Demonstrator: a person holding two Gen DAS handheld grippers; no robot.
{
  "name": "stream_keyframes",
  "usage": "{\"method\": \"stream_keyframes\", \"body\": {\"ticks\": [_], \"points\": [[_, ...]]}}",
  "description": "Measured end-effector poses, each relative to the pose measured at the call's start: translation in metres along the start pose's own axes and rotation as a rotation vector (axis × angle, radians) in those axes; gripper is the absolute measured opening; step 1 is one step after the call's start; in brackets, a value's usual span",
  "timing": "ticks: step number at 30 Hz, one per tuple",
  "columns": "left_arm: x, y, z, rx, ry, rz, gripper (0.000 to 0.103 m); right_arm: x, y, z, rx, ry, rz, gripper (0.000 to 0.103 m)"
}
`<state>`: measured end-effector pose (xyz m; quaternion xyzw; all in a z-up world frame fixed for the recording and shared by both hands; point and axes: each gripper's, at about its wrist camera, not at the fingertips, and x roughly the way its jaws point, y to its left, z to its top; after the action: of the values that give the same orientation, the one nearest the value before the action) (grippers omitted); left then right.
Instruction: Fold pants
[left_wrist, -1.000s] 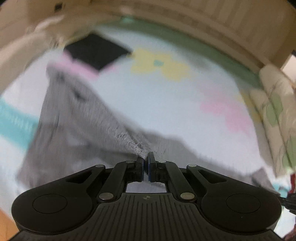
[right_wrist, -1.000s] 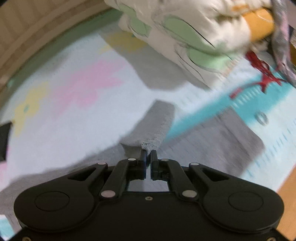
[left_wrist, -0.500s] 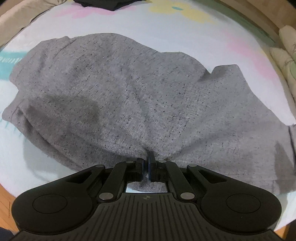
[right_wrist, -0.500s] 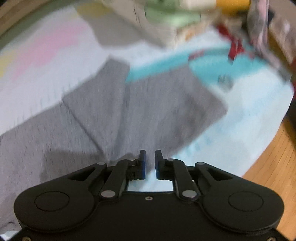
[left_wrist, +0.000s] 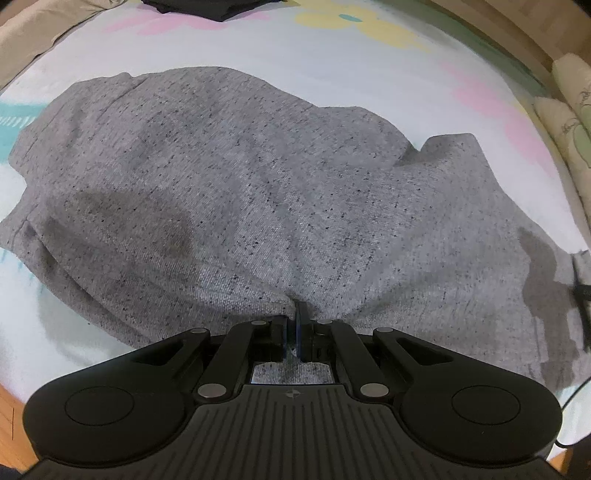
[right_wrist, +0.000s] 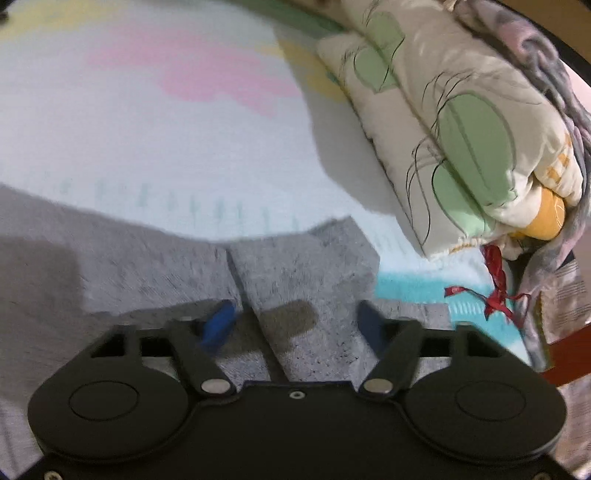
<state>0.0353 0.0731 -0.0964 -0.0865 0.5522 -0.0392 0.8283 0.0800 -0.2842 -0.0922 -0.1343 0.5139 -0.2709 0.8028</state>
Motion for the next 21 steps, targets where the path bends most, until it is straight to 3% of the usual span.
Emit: {"method": "stream_keyframes", "body": {"ticks": [2, 4, 7, 11, 14, 18, 21], "points": [[-0.003, 0.000, 0.000, 0.002, -0.013, -0.004, 0.004, 0.009, -0.010, -0.003, 0.055, 0.052, 0.036, 0.003], [-0.018, -0.005, 0.000, 0.025, -0.053, -0.001, 0.004, 0.011, -0.031, -0.003, 0.137, 0.093, 0.088, 0.002], [-0.043, -0.012, 0.002, 0.050, -0.119, -0.007, 0.004, -0.007, -0.081, -0.004, 0.286, 0.059, 0.127, 0.003], [-0.062, -0.010, -0.003, 0.047, -0.160, -0.022, 0.004, -0.019, -0.150, -0.023, 0.459, 0.048, 0.117, 0.004], [-0.050, -0.009, -0.009, 0.052, -0.094, -0.036, 0.004, 0.010, -0.190, -0.051, 0.605, 0.179, 0.185, 0.004], [-0.026, -0.011, -0.019, 0.072, -0.028, 0.004, 0.004, 0.061, -0.202, -0.091, 0.713, 0.375, 0.259, 0.004], [-0.029, -0.013, -0.020, 0.075, -0.050, 0.004, 0.004, 0.054, -0.198, -0.095, 0.714, 0.353, 0.262, 0.004]]}}
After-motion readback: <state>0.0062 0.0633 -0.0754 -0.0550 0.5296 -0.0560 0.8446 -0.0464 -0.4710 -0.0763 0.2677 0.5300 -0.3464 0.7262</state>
